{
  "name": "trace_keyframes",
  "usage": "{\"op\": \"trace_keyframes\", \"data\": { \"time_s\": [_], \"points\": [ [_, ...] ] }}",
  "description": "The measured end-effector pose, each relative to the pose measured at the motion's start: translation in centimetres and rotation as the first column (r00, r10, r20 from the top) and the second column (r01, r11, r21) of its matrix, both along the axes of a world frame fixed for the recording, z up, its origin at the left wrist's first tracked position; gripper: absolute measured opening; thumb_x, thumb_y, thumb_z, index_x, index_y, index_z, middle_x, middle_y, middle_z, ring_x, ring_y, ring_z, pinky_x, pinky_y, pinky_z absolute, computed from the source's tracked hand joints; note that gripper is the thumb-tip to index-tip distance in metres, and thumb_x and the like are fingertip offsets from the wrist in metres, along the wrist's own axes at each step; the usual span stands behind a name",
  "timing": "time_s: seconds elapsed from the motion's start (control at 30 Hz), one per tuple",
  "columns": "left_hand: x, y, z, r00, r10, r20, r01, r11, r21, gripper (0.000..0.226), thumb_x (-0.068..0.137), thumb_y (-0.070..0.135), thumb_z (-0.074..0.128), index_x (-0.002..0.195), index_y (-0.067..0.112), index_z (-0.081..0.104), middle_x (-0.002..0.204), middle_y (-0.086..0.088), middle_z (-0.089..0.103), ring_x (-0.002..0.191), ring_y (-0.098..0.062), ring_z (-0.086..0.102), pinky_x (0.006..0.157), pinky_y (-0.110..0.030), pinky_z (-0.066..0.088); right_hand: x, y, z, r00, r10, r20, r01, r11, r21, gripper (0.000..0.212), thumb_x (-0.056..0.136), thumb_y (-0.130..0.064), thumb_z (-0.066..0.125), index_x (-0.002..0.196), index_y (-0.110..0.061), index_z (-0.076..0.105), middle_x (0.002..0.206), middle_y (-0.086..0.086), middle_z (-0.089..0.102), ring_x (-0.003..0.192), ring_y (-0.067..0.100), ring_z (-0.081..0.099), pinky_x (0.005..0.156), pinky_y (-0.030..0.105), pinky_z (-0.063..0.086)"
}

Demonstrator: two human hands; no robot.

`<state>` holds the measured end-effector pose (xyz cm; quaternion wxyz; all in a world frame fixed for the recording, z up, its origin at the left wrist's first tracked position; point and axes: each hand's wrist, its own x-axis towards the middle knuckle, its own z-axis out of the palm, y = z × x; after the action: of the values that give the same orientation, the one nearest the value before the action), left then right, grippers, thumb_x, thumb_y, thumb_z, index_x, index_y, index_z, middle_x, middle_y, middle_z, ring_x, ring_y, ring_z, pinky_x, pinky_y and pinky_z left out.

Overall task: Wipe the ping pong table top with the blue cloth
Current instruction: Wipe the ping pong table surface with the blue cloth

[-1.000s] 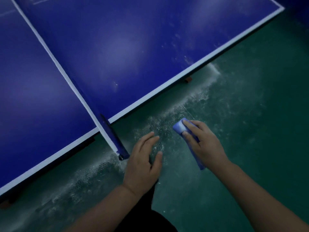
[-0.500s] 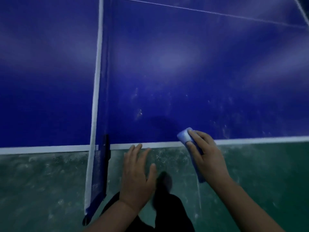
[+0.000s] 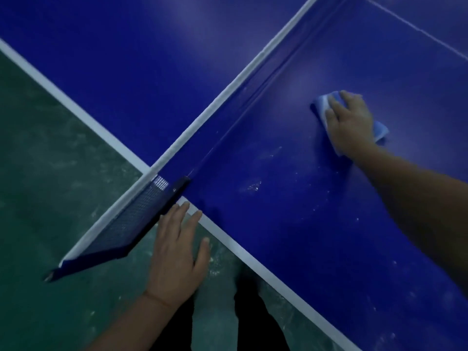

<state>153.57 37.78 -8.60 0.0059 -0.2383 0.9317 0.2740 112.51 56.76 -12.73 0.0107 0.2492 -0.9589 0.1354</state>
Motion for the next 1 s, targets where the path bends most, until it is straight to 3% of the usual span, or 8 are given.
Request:
{"op": "trace_keyframes", "data": {
  "time_s": [0.2, 0.37, 0.5, 0.57, 0.67, 0.8, 0.87, 1.0],
  "points": [
    [1.6, 0.2, -1.1, 0.993, 0.116, -0.011, -0.116, 0.993, -0.035, 0.053, 0.093, 0.035, 0.042, 0.135, 0.005, 0.055, 0.152, -0.012, 0.039, 0.144, -0.03, 0.03, 0.122, -0.041, 0.014, 9.3, -7.8, -0.5, 0.965, 0.262, -0.014, -0.257, 0.954, 0.152, 0.051, 0.106, -0.028, 0.03, 0.151, -0.006, 0.039, 0.157, 0.021, 0.034, 0.144, 0.043, 0.029, 0.115, 0.054, 0.023],
    [1.5, -0.5, -1.7, 0.987, 0.157, -0.013, -0.158, 0.983, -0.096, 0.054, 0.091, 0.032, 0.043, 0.134, 0.001, 0.055, 0.148, -0.018, 0.043, 0.137, -0.035, 0.037, 0.115, -0.051, 0.03, 17.4, -8.4, -0.9, 0.75, 0.653, 0.107, -0.661, 0.729, 0.178, 0.054, 0.105, -0.038, 0.024, 0.15, -0.014, 0.043, 0.158, 0.013, 0.037, 0.145, 0.039, 0.03, 0.116, 0.055, 0.026],
    [2.0, -1.4, -2.2, 0.982, 0.191, -0.014, -0.191, 0.968, -0.163, 0.055, 0.089, 0.031, 0.044, 0.134, 0.0, 0.055, 0.135, -0.018, 0.052, 0.123, -0.041, 0.048, 0.103, -0.056, 0.041, 6.7, -7.5, -0.4, 0.989, 0.147, 0.031, -0.15, 0.967, 0.207, 0.052, 0.107, -0.035, 0.025, 0.155, -0.015, 0.035, 0.163, 0.013, 0.025, 0.149, 0.043, 0.016, 0.119, 0.058, 0.015],
    [2.3, -1.7, -2.3, 0.972, 0.235, 0.018, -0.227, 0.956, -0.185, 0.058, 0.089, 0.033, 0.043, 0.136, 0.0, 0.052, 0.137, -0.018, 0.05, 0.125, -0.041, 0.045, 0.102, -0.058, 0.04, 7.7, -8.5, 0.1, 0.998, -0.021, 0.066, 0.012, 0.99, 0.144, 0.053, 0.107, -0.036, 0.025, 0.157, -0.021, 0.029, 0.166, 0.008, 0.019, 0.151, 0.04, 0.012, 0.121, 0.055, 0.01],
    [2.7, -1.6, -2.5, 0.968, 0.247, 0.053, -0.232, 0.952, -0.199, 0.062, 0.089, 0.034, 0.042, 0.139, -0.001, 0.049, 0.142, -0.019, 0.046, 0.13, -0.041, 0.04, 0.106, -0.058, 0.036, 18.7, -10.0, -0.7, 0.971, 0.238, 0.017, -0.238, 0.955, 0.177, 0.055, 0.1, -0.029, 0.03, 0.154, -0.017, 0.035, 0.161, 0.015, 0.029, 0.145, 0.046, 0.023, 0.116, 0.058, 0.02],
    [2.9, -1.4, -2.8, 0.984, 0.177, 0.028, -0.167, 0.963, -0.212, 0.059, 0.087, 0.03, 0.047, 0.135, -0.004, 0.052, 0.14, -0.022, 0.05, 0.126, -0.04, 0.046, 0.103, -0.056, 0.04, 26.9, -8.9, -0.7, 0.778, 0.615, 0.123, -0.627, 0.753, 0.202, 0.052, 0.104, -0.041, 0.031, 0.153, -0.025, 0.036, 0.162, 0.006, 0.03, 0.149, 0.039, 0.021, 0.118, 0.056, 0.02],
    [3.1, -1.4, -2.8, 0.982, 0.189, 0.021, -0.181, 0.96, -0.215, 0.059, 0.088, 0.03, 0.047, 0.136, -0.003, 0.052, 0.142, -0.021, 0.048, 0.127, -0.037, 0.043, 0.103, -0.055, 0.039, 21.5, -9.2, -1.1, 0.832, 0.55, 0.073, -0.548, 0.795, 0.26, 0.051, 0.106, -0.039, 0.028, 0.153, -0.023, 0.036, 0.162, 0.008, 0.03, 0.148, 0.041, 0.022, 0.116, 0.058, 0.024],
    [3.6, -1.6, -2.8, 0.976, 0.215, 0.044, -0.202, 0.958, -0.204, 0.061, 0.089, 0.032, 0.045, 0.139, -0.002, 0.049, 0.144, -0.019, 0.046, 0.13, -0.036, 0.04, 0.106, -0.056, 0.039, 16.4, -11.2, -0.5, 0.997, 0.042, 0.071, -0.054, 0.983, 0.173, 0.053, 0.106, -0.036, 0.022, 0.157, -0.021, 0.027, 0.167, 0.004, 0.015, 0.152, 0.036, 0.009, 0.121, 0.055, 0.013]
  ]
}}
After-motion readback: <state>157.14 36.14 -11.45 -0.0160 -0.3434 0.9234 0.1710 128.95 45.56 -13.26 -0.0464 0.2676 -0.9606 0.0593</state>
